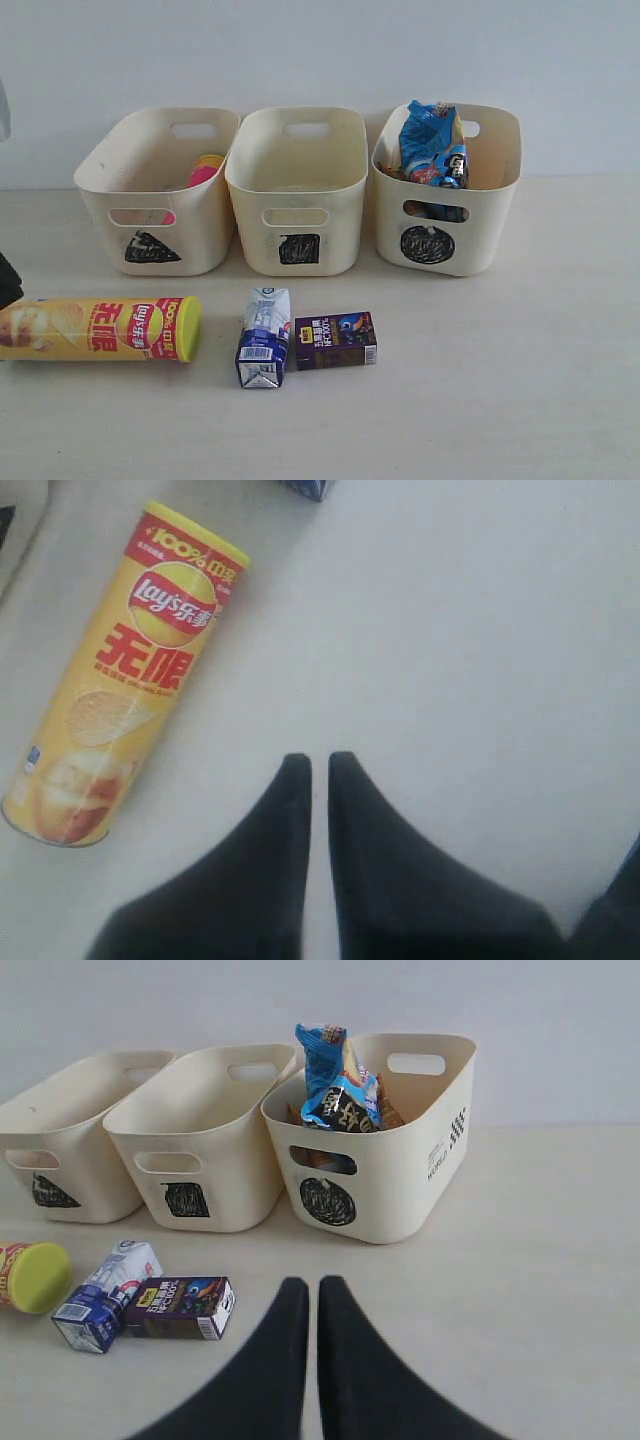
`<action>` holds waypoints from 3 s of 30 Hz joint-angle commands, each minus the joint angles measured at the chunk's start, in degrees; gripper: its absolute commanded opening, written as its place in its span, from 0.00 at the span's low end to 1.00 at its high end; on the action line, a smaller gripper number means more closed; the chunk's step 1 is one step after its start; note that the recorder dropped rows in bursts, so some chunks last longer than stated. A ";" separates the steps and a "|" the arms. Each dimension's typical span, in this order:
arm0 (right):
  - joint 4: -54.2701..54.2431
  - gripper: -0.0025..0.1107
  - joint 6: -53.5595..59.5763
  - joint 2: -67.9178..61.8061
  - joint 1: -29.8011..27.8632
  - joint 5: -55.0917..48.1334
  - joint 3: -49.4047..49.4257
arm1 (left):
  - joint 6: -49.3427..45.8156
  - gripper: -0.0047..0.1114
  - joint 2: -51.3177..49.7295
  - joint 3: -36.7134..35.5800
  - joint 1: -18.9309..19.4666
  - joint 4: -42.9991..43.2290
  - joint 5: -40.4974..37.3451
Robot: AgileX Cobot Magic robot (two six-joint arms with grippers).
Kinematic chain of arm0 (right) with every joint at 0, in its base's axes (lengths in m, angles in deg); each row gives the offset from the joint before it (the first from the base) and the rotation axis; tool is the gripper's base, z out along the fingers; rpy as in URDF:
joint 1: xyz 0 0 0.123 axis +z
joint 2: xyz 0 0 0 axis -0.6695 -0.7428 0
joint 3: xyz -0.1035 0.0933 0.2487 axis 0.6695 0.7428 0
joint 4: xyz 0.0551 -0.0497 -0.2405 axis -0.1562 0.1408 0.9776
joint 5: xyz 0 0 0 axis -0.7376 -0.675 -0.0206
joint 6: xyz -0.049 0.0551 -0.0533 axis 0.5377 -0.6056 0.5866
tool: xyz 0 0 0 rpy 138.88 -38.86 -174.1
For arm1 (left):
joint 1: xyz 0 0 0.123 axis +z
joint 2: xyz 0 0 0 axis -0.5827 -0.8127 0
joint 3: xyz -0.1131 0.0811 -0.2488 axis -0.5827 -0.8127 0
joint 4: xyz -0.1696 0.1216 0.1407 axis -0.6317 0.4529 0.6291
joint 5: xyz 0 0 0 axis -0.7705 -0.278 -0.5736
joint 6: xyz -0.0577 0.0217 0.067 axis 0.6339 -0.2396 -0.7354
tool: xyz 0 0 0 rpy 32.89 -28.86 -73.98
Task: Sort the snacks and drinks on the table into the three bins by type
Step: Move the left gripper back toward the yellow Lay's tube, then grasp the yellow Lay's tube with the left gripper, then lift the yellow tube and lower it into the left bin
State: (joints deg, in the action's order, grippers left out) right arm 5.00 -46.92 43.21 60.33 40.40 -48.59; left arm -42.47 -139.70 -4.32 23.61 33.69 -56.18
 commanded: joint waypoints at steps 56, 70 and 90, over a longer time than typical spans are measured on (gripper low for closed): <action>-0.11 0.03 0.11 -0.16 0.07 0.08 0.34 | -29.10 0.48 -35.98 -3.16 0.07 3.36 39.64; -0.11 0.03 0.11 -0.16 0.07 0.08 0.34 | -14.85 0.08 -28.20 -3.06 0.07 3.14 29.11; -0.11 0.03 0.11 -0.16 0.07 0.08 0.34 | 27.66 0.08 -8.25 -1.16 0.07 -3.26 41.08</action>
State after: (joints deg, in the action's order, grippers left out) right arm 4.96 -47.03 43.21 60.33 40.40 -48.59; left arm -21.44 -149.04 -7.03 23.61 31.64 -19.75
